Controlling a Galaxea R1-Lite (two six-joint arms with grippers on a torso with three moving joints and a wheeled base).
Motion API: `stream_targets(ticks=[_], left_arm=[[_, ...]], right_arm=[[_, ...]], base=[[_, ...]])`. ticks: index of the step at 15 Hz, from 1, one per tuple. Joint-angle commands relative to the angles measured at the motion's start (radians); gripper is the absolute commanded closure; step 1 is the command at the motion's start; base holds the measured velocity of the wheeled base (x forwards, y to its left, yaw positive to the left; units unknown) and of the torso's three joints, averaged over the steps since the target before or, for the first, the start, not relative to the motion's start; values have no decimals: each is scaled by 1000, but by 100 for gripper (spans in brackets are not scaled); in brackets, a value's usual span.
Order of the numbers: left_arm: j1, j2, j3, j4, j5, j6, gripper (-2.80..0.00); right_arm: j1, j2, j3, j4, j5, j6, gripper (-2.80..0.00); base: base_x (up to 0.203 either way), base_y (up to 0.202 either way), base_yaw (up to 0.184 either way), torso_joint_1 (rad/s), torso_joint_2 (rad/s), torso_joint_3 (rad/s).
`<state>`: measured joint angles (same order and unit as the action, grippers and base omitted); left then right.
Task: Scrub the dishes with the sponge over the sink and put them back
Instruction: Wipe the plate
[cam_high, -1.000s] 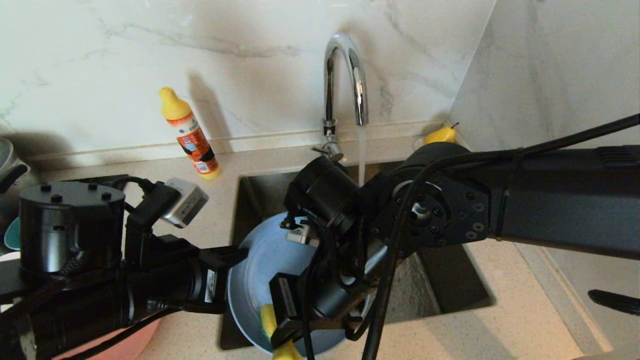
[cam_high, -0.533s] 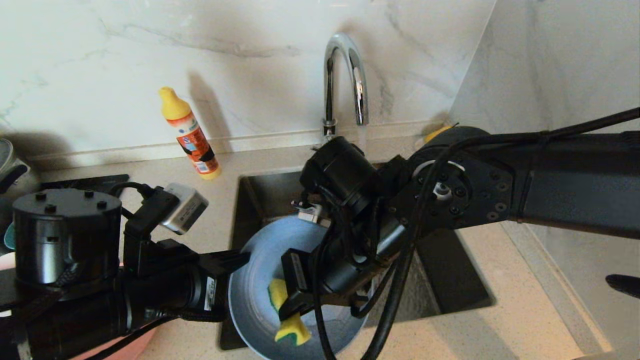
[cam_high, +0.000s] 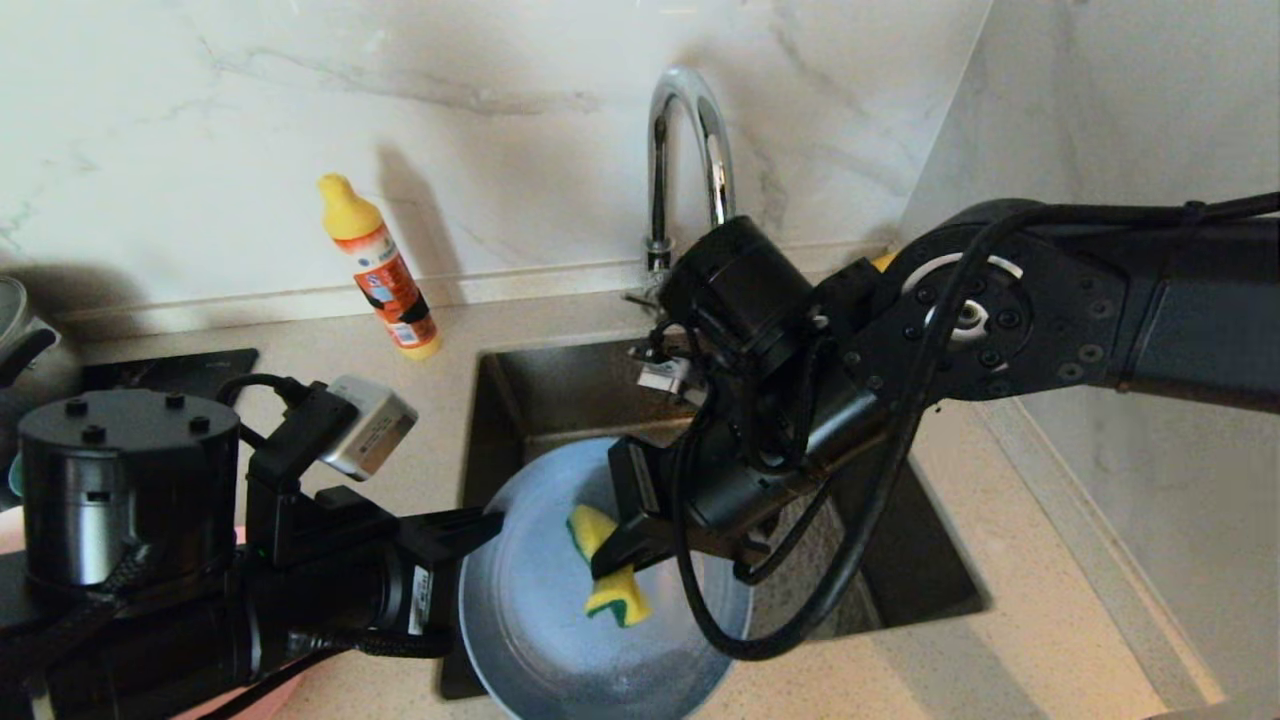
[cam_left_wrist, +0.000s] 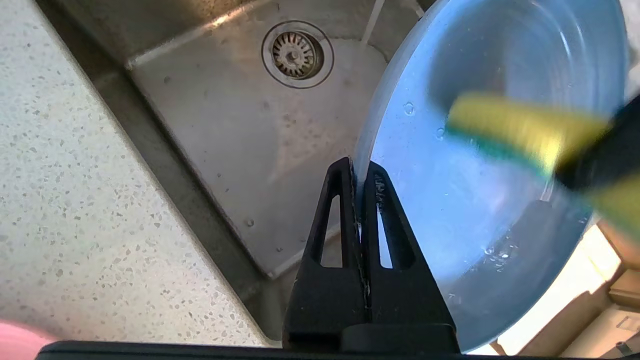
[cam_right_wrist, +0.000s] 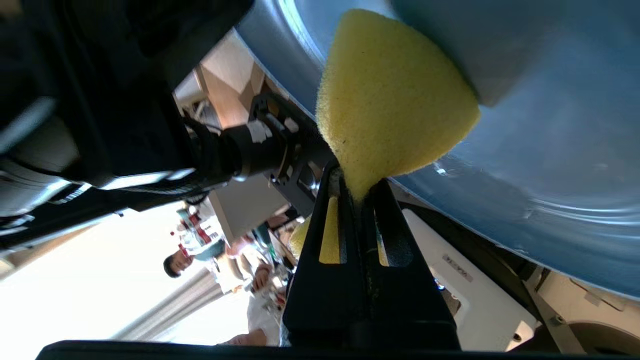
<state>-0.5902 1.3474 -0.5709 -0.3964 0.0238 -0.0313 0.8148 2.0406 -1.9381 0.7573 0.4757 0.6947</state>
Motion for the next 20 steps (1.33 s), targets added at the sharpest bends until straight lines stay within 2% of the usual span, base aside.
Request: stream_targets(ticks=[1,10,14,20], left_arm=[[0,2,2,-2,1,-1,0],[1,-5,2,-4,2,-2,0],[3,-5,-6,-4,4,-24,0],[3,-4,-35,-4,5,-25,0]], right_arm=[[-25,-23,1,10,3,3,0],[-63,-51,10,132,6,-3,0],[-63,-49,46,139,9,-9,0],[6,-43,71,139,11,-11,0]], base=[[0,0,0,0,0,0],[0,0,0,0,0,0],[0,0,0,0,0,0],[0,0,0,0,0,0]])
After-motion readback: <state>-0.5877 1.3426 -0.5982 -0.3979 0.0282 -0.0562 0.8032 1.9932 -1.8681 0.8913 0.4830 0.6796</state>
